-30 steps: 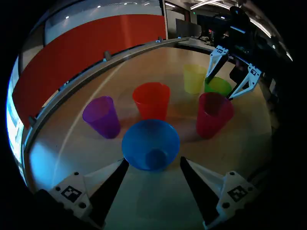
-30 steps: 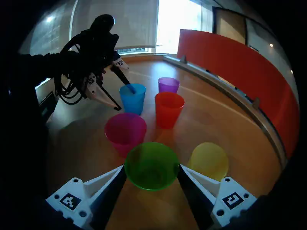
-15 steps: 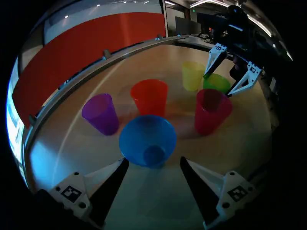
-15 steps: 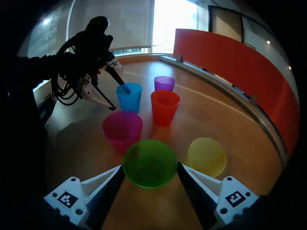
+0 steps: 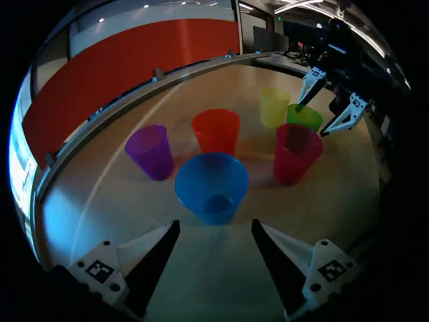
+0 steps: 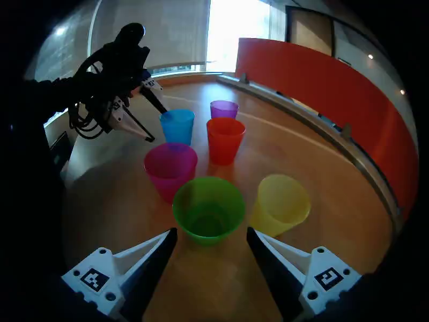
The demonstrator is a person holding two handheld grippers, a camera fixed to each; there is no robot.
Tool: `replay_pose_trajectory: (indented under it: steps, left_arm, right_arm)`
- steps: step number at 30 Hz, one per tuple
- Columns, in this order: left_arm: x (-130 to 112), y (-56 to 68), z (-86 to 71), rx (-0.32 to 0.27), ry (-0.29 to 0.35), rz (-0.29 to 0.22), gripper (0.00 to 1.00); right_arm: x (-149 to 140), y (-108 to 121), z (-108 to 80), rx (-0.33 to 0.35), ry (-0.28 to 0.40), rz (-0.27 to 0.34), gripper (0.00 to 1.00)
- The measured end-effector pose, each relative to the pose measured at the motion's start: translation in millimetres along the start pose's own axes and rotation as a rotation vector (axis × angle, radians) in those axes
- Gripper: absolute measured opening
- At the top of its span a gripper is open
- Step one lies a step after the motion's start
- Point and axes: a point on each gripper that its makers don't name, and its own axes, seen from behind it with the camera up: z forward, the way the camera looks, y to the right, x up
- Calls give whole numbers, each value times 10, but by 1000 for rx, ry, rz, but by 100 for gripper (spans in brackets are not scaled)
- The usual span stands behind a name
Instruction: Pour water
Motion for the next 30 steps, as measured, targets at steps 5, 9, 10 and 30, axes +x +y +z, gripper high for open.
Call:
replay_pose_trajectory:
  steps: [5,9,10,30]
  left_arm:
    - [-56,-24,-104,25,7,-15,100]
    - [-109,-49,-197,51,13,-27,100]
    - [-120,-53,-221,57,16,-30,100]
    - [-9,-258,-770,248,194,-100,100]
  right_arm:
    - [-56,-16,-111,-20,6,13,100]
    - [-95,-32,-202,-39,14,24,100]
    - [-103,-33,-222,-44,18,29,100]
    - [-12,230,-827,-259,181,157,100]
